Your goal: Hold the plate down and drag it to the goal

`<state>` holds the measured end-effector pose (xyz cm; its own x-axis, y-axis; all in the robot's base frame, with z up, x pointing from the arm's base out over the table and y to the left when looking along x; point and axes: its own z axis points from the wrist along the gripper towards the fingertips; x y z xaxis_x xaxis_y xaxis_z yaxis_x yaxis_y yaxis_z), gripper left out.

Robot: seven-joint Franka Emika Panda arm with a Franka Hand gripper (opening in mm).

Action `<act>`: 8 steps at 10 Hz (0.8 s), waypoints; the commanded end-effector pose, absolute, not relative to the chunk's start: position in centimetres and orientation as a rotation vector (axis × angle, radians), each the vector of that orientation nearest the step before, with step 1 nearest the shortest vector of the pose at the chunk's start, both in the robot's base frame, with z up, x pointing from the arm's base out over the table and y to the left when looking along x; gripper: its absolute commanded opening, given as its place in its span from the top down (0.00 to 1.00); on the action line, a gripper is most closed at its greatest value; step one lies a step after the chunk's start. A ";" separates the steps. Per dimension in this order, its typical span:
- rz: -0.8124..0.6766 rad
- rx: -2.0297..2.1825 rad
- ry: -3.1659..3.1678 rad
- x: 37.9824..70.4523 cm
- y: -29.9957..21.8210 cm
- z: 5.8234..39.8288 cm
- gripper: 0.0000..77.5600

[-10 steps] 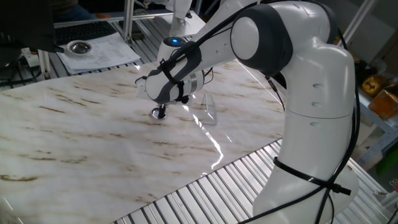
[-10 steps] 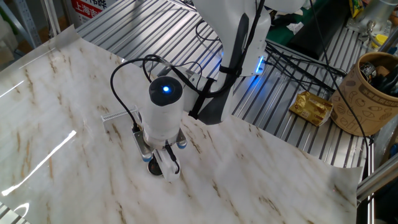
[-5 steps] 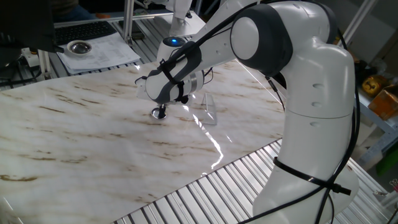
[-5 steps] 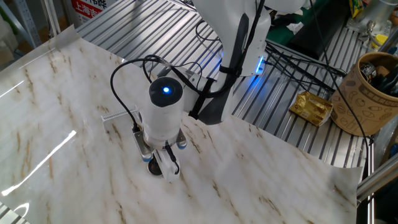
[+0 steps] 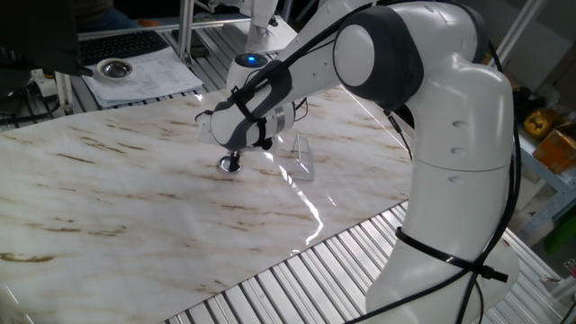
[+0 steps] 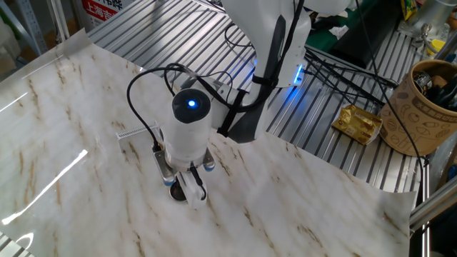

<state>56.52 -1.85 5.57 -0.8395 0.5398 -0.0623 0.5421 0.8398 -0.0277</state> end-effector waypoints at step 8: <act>-0.098 0.856 2.956 56.1 -2.4 5.3 1.00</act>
<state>56.39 -1.99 5.57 -0.8414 0.5344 -0.0802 0.5381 0.8422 -0.0344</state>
